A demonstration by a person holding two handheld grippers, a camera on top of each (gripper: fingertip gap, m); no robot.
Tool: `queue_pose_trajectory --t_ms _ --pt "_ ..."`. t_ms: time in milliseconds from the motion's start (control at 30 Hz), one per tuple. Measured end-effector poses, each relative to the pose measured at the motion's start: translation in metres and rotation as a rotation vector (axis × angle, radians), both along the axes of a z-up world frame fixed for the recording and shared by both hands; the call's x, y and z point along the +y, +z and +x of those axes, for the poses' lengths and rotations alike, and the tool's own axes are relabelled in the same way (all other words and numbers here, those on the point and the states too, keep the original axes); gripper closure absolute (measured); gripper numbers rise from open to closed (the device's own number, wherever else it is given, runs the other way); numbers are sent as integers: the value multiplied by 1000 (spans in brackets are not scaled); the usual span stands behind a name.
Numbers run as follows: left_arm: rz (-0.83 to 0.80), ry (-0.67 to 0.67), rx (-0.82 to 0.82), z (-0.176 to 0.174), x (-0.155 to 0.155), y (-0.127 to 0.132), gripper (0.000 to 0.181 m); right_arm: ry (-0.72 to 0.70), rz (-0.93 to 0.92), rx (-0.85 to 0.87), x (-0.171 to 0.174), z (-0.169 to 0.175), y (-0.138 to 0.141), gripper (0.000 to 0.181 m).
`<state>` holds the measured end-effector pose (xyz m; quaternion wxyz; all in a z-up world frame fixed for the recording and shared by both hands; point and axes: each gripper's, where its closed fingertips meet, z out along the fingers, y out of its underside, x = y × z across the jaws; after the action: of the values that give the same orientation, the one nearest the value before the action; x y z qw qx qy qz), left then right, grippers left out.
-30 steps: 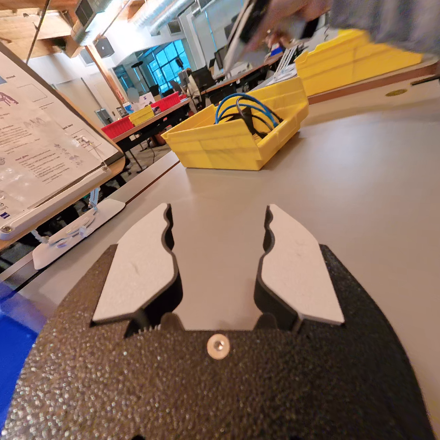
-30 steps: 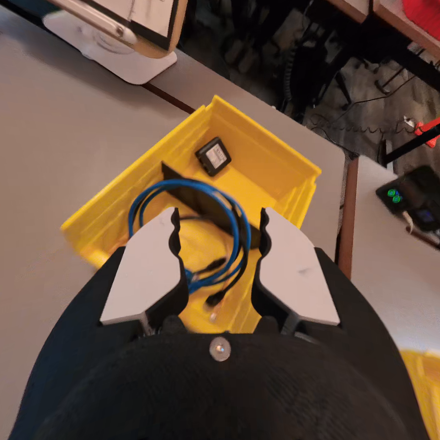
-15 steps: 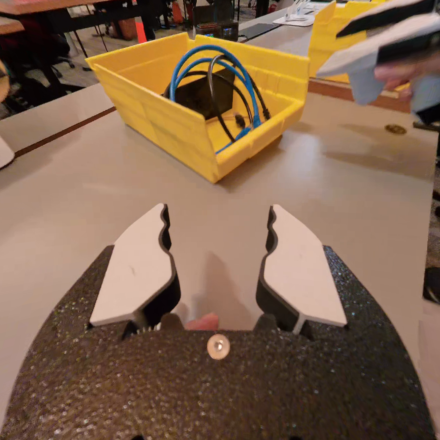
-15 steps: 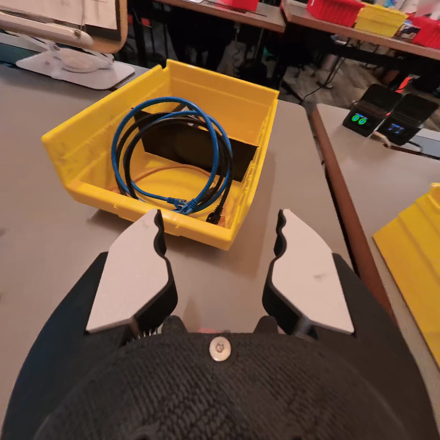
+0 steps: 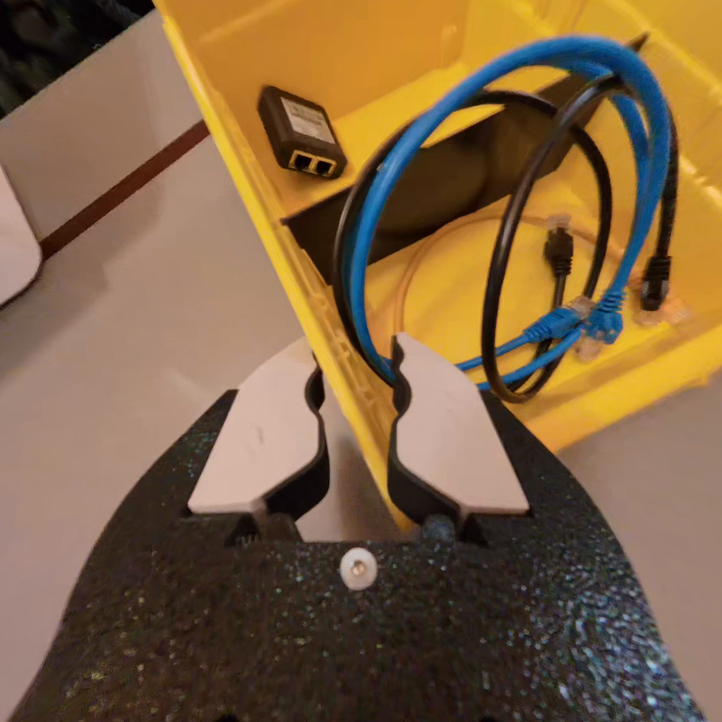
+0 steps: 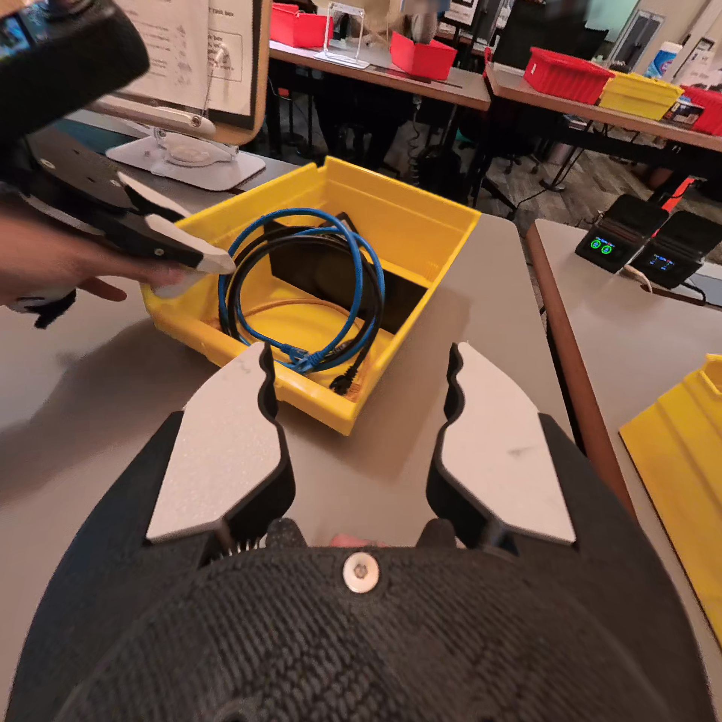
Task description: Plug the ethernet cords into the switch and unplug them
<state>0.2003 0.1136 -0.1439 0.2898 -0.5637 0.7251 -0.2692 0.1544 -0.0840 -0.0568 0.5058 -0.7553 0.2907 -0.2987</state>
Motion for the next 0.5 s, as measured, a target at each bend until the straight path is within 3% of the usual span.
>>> queue_pose_trajectory --t_ms 67,133,233,333,500 --pt "52 37 -34 3 18 0 165 11 -12 1 2 -2 0 96" --pt "-37 15 -24 -5 26 0 168 26 -10 2 4 -5 2 97" --pt "-40 -24 -27 -37 48 0 169 42 14 -20 6 -11 12 97" --pt "-70 -91 2 -91 74 0 169 70 46 -28 14 -18 21 96" --pt "-110 -241 52 -210 122 0 170 141 58 -7 48 -33 20 88"
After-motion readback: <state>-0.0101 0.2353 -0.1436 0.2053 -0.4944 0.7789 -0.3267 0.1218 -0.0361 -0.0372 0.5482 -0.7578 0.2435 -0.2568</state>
